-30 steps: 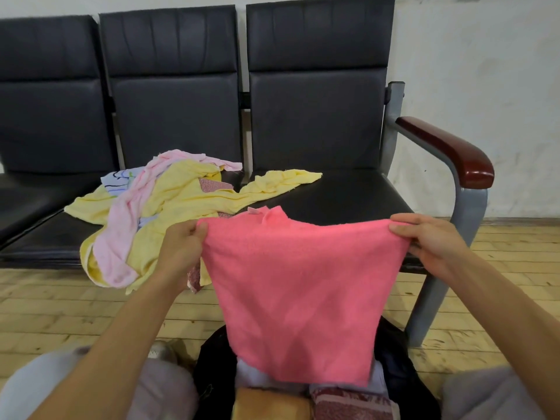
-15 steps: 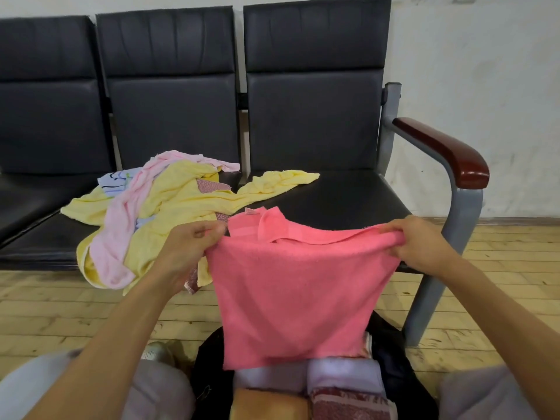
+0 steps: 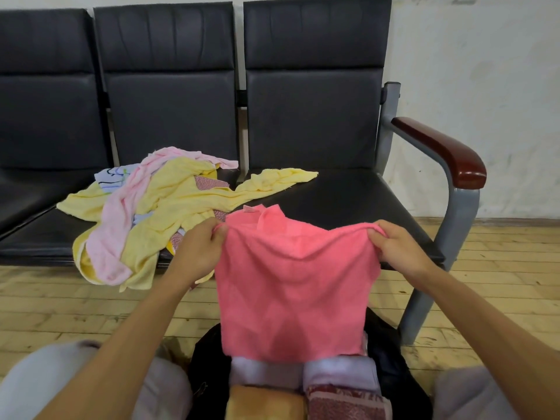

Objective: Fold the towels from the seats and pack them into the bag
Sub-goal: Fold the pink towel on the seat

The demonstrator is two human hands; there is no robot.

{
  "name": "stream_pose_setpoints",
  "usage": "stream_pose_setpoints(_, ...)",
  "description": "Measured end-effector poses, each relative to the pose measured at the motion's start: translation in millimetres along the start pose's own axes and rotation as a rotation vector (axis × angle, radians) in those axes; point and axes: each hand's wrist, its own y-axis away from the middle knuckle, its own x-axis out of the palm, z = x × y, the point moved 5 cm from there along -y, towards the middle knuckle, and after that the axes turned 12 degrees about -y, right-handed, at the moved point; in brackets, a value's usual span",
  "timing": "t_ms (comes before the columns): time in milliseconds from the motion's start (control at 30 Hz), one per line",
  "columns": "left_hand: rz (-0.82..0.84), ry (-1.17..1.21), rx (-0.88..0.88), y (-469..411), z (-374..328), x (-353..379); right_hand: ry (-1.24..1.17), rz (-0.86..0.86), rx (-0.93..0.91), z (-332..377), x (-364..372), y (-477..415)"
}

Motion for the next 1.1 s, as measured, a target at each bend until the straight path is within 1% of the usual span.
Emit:
stream_pose_setpoints(67,0.022,0.076,-0.064,0.7,0.5,2.6,-0.020,0.072,0.064,-1.4,7.5,1.2)
stream_pose_setpoints(133,0.045,0.158,-0.108,1.8,1.3,4.5,-0.009,0.196,0.139,-2.8,14.2,4.7)
stream_pose_setpoints(200,0.098,0.378,-0.145,3.8,-2.4,5.7,-0.057,0.299,0.191,-2.2,16.9,7.7)
stream_pose_setpoints(267,0.181,0.656,-0.184,6.9,-10.0,4.4,-0.195,0.314,0.205,4.6,13.7,9.8)
stream_pose_setpoints(300,0.202,0.749,-0.186,8.3,-13.4,2.1,-0.269,0.280,0.190,9.7,10.2,9.8)
stream_pose_setpoints(333,0.191,0.793,-0.174,8.6,-14.9,-1.3,-0.312,0.219,0.157,14.9,5.0,9.0)
stream_pose_setpoints(367,0.140,0.775,-0.146,6.8,-13.8,-5.7,-0.299,0.137,0.112,20.5,-2.0,8.4)
stream_pose_setpoints(400,0.042,0.679,-0.106,4.0,-10.7,-12.2,-0.232,0.038,0.059,25.1,-10.2,7.6)
stream_pose_setpoints(467,-0.191,0.394,-0.029,2.1,-5.1,-27.3,-0.026,-0.172,-0.061,35.5,-27.4,8.3)
stream_pose_setpoints(500,-0.269,0.311,-0.008,3.0,-4.1,-32.2,0.059,-0.248,-0.112,39.3,-34.0,9.6)
stream_pose_setpoints(567,-0.343,0.264,0.014,3.9,-2.7,-36.1,0.140,-0.328,-0.167,42.1,-40.9,11.2)
stream_pose_setpoints(667,-0.375,0.256,0.022,3.5,-2.2,-37.7,0.177,-0.370,-0.193,42.7,-41.3,11.4)
stream_pose_setpoints(833,-0.358,0.292,0.020,0.4,0.4,-39.8,0.198,-0.426,-0.212,42.5,-44.6,9.3)
stream_pose_setpoints(1000,-0.273,0.244,0.029,-3.4,3.4,-39.3,0.219,-0.465,-0.205,42.1,-48.3,9.4)
stream_pose_setpoints(1100,-0.287,0.137,0.046,-4.1,3.2,-38.4,0.248,-0.442,-0.213,41.5,-49.2,9.8)
